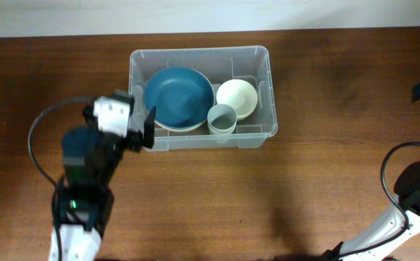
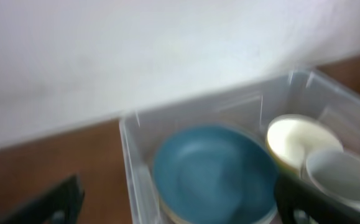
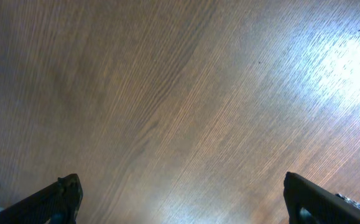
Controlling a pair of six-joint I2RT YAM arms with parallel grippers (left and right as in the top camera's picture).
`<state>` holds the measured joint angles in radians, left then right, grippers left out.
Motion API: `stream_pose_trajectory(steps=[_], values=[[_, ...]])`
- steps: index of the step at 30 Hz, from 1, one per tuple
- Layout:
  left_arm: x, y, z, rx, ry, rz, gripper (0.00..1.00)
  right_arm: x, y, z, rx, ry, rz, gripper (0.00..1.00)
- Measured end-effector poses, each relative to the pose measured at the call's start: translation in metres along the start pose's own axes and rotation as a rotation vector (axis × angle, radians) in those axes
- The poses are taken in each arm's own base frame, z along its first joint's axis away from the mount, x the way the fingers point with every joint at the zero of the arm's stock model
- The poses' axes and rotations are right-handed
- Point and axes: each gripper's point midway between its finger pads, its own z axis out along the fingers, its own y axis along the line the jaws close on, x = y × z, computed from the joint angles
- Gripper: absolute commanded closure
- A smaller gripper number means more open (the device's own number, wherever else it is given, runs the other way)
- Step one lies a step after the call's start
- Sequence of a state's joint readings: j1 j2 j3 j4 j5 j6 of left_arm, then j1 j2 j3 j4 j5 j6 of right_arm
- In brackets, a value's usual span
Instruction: Pack container
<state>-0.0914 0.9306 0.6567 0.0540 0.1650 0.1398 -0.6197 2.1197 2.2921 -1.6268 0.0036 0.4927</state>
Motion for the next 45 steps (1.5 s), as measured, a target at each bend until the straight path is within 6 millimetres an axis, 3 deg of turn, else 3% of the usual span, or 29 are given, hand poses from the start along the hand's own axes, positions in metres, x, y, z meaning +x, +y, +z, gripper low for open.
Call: stream_pose_trajectory(steps=[9, 20, 30, 40, 45], values=[[0.029, -0.014, -0.060, -0.038, -0.269, 0.044, 0.00, 0.000, 0.000, 0.000, 0.001, 0.000, 0.000, 0.01], [0.016, -0.016, -0.102, -0.085, -0.467, 0.075, 0.00, 0.000, 0.000, 0.000, 0.001, 0.000, 0.000, 0.01], [0.031, -0.015, -0.111, -0.116, -0.511, 0.103, 0.00, 0.000, 0.000, 0.000, 0.001, 0.000, 0.000, 0.01], [0.057, -0.002, -0.104, -0.164, -0.411, 0.092, 0.00, 0.000, 0.000, 0.000, 0.000, 0.000, 0.000, 0.01], [0.080, -0.002, -0.095, -0.157, -0.315, 0.073, 0.00, 0.000, 0.000, 0.000, 0.001, 0.000, 0.000, 0.01]])
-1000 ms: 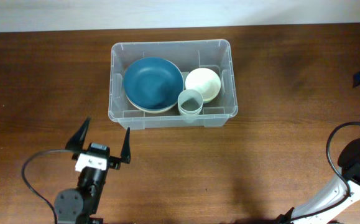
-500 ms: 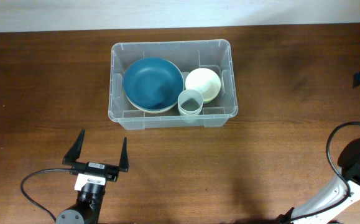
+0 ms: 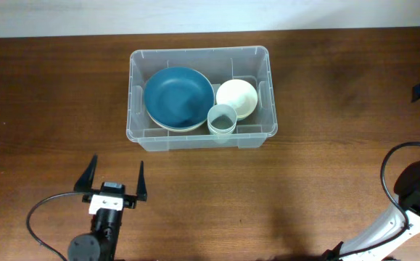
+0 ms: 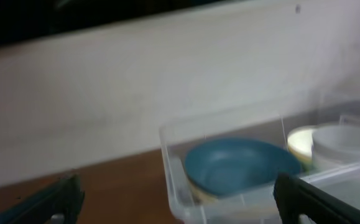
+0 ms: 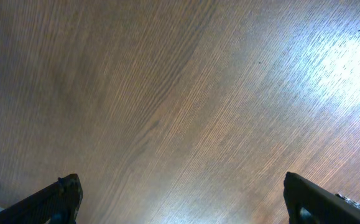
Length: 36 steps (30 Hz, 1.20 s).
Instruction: Pack container
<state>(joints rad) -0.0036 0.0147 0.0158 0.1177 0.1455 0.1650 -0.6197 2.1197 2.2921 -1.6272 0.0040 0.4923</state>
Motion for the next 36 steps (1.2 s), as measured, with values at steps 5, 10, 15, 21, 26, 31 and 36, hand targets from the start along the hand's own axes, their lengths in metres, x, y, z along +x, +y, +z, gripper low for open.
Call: stream_pose_trajectory(steps=[5, 10, 15, 21, 26, 31, 36], values=[[0.020, -0.003, -0.001, 0.014, 0.081, -0.012, 0.00, 0.000, 0.000, 0.000, 0.000, 0.000, 0.001, 0.01], [0.045, -0.008, -0.004, 0.030, 0.182, -0.027, 0.00, 0.000, 0.000, 0.000, 0.000, 0.001, 0.001, 0.01], [0.045, -0.008, -0.004, 0.030, 0.180, -0.027, 0.00, 0.000, 0.000, 0.000, 0.000, 0.000, 0.000, 0.01], [0.045, -0.008, -0.004, 0.030, 0.180, -0.027, 0.00, 0.000, 0.000, 0.000, 0.000, 0.000, 0.000, 0.01], [0.045, -0.008, -0.004, 0.030, 0.180, -0.027, 0.00, 0.000, 0.000, 0.000, 0.000, 0.000, 0.000, 0.01], [0.045, -0.008, -0.004, 0.030, 0.180, -0.027, 0.00, 0.000, 0.000, 0.000, 0.000, 0.000, 0.000, 0.01], [0.045, -0.008, -0.004, 0.030, 0.180, -0.027, 0.00, 0.000, 0.000, 0.000, 0.000, 0.000, 0.000, 0.01]])
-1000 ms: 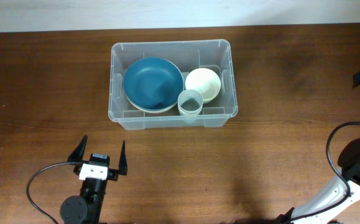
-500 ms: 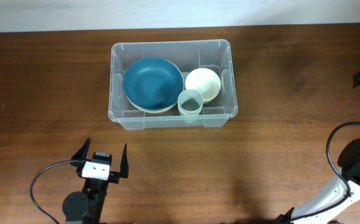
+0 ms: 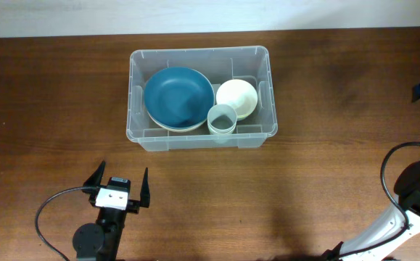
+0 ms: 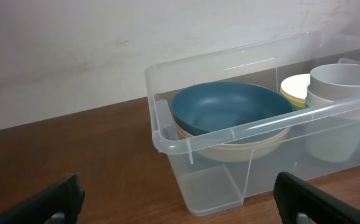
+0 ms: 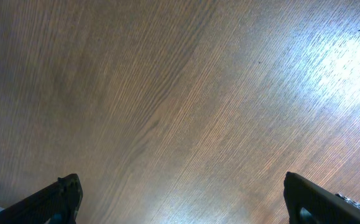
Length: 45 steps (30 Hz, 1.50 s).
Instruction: Pack container
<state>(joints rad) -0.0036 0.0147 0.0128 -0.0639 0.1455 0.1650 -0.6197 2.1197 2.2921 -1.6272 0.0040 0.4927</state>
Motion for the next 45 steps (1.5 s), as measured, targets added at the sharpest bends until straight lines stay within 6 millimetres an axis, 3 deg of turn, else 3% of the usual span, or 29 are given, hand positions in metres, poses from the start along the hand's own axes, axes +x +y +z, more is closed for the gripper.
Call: stream_pose_trajectory(steps=[28, 33, 36, 45], values=[[0.000, 0.000, 0.000, 0.000, 0.000, 0.000, 0.00, 0.001, 0.002, 0.000, -0.001, 0.000, -0.006, 0.01], [0.000, 0.000, 0.000, 0.000, 0.000, 0.000, 0.00, 0.000, 0.015, -0.005, -0.025, -0.039, -0.032, 0.01], [0.000, 0.000, 0.000, 0.000, 0.000, 0.000, 0.00, -0.002, 0.035, -0.026, -0.063, -0.138, -0.076, 0.01], [0.000, 0.000, 0.000, 0.000, 0.000, 0.000, 0.00, 0.020, 0.123, -0.147, -0.372, -0.640, -0.268, 0.01]])
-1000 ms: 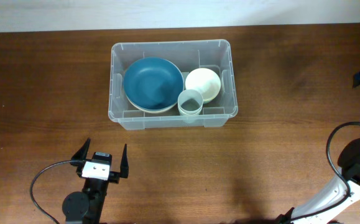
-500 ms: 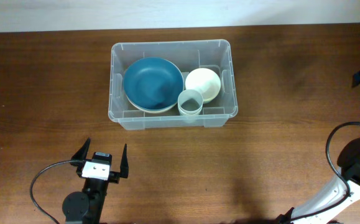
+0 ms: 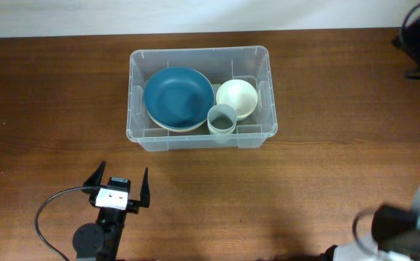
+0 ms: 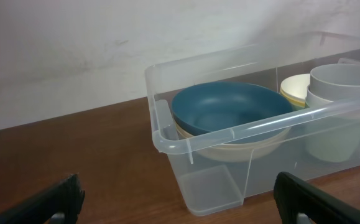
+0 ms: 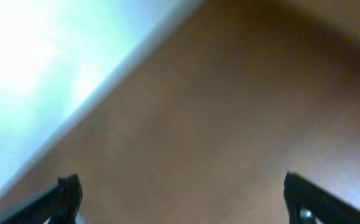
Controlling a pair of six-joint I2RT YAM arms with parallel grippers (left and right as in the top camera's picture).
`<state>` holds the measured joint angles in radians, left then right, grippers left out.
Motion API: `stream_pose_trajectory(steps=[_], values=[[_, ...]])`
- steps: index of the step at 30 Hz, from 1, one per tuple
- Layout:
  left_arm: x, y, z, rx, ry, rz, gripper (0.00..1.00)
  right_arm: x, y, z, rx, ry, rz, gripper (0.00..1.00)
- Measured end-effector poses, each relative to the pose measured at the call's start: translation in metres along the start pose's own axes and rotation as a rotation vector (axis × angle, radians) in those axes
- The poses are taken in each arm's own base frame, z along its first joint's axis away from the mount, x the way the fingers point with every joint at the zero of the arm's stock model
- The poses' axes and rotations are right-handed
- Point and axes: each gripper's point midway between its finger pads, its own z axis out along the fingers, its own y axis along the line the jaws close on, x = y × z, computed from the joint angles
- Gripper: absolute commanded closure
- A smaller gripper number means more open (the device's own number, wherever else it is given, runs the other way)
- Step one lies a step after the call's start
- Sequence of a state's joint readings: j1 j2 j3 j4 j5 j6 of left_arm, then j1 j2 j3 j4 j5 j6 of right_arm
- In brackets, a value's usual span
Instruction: Pack container
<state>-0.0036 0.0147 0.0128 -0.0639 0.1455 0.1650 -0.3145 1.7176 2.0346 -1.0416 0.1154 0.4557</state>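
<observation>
A clear plastic container (image 3: 270, 87) stands at the back middle of the table. In it lie a blue bowl (image 3: 178, 97) stacked on a cream one, a cream bowl (image 3: 239, 96) and a grey cup (image 3: 221, 120). The left wrist view shows the container (image 4: 167, 134), blue bowl (image 4: 229, 109) and grey cup (image 4: 341, 81) from the side. My left gripper (image 3: 119, 185) rests open and empty at the front left, facing the container. My right gripper (image 5: 181, 205) is open over bare table near the wall; its arm shows at the far right corner.
The brown wooden table (image 3: 326, 167) runs to a white wall (image 3: 195, 14) at the back. A black cable (image 3: 50, 210) loops beside the left arm. The right arm's base (image 3: 394, 232) sits at the front right edge.
The right arm has moved: its wrist view, then on lit wood grain, now shows blurred table meeting the white wall. Overhead it appears at the far right corner. The left arm has not moved.
At first my left gripper stood open beside the container's left end. Then it was back at the front left of the table, and it settled there facing the container. The right arm stayed still until now, when it has shifted toward the back right corner.
</observation>
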Motion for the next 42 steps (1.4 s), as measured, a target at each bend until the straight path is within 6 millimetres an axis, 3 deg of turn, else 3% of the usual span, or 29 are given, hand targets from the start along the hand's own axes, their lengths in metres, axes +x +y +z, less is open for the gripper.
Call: stream_pose_trajectory(steps=[2, 5, 11, 19, 25, 32, 42], values=[[0.000, 0.000, 0.000, 0.000, 0.000, 0.000, 0.00, -0.002, 0.016, -0.012, -0.066, -0.090, -0.041, 0.01], [0.000, 0.000, 0.000, 0.000, 0.000, 0.000, 0.00, 0.012, 0.029, -0.026, -0.144, -0.196, -0.108, 0.01], [0.000, 0.000, 0.000, 0.000, 0.000, 0.000, 0.00, 0.072, 0.023, -0.041, -0.239, -0.290, -0.174, 0.01], [0.000, 0.000, 0.000, 0.000, 0.000, 0.000, 0.00, 0.136, 0.020, -0.092, -0.431, -0.526, -0.305, 0.01], [0.000, 0.000, 0.000, 0.000, 0.000, 0.000, 0.00, 0.186, 0.012, -0.111, -0.550, -0.667, -0.382, 0.01], [0.000, 0.000, 0.000, 0.000, 0.000, 0.000, 0.00, 0.206, -0.010, -0.123, -0.588, -0.786, -0.369, 0.01], [0.000, 0.000, 0.000, 0.000, 0.000, 0.000, 0.00, 0.215, -0.023, -0.129, -0.603, -0.845, -0.353, 0.01]])
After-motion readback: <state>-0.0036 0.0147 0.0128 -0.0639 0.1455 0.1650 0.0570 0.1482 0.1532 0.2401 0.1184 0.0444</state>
